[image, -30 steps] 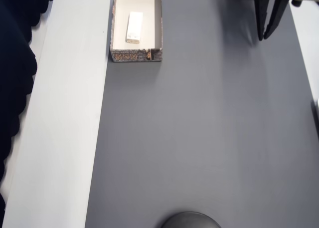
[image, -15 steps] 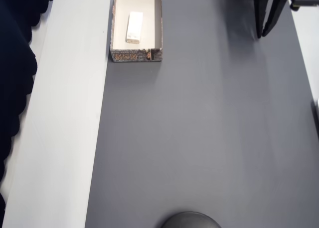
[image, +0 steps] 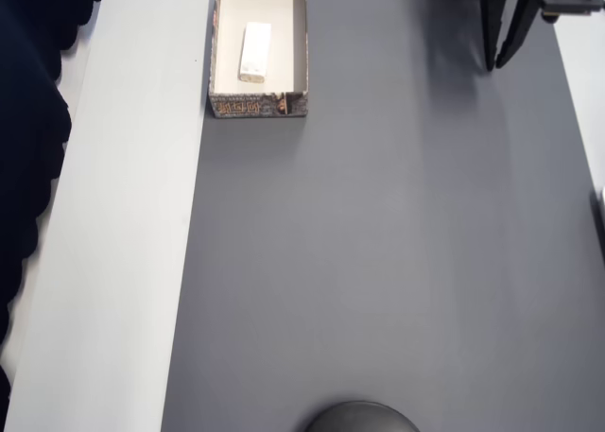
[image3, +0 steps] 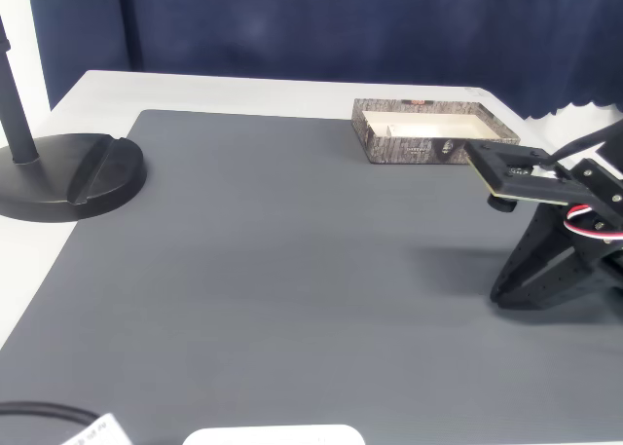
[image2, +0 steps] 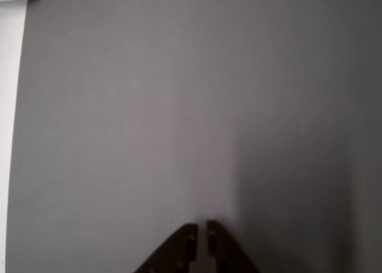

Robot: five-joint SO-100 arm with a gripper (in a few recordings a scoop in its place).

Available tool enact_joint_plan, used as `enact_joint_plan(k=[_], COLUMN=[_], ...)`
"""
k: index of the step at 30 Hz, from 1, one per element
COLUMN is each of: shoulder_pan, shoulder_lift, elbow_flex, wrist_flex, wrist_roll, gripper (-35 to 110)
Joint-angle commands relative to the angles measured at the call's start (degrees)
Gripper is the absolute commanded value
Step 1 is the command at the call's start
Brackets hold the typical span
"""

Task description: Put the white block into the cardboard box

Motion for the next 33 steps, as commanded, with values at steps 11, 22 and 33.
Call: enact_joint_plan(k=[11, 22, 33], shoulder_pan=[-0.53, -0.53, -0.53], shoulder_lift=[1.93, 1.93, 1.93], elbow_flex=[1.05, 1.05, 1.05], wrist_flex=[0.35, 0.62, 0.62], wrist_roll=[-1.32, -2.72, -2.81], gripper=[-2, -2, -2])
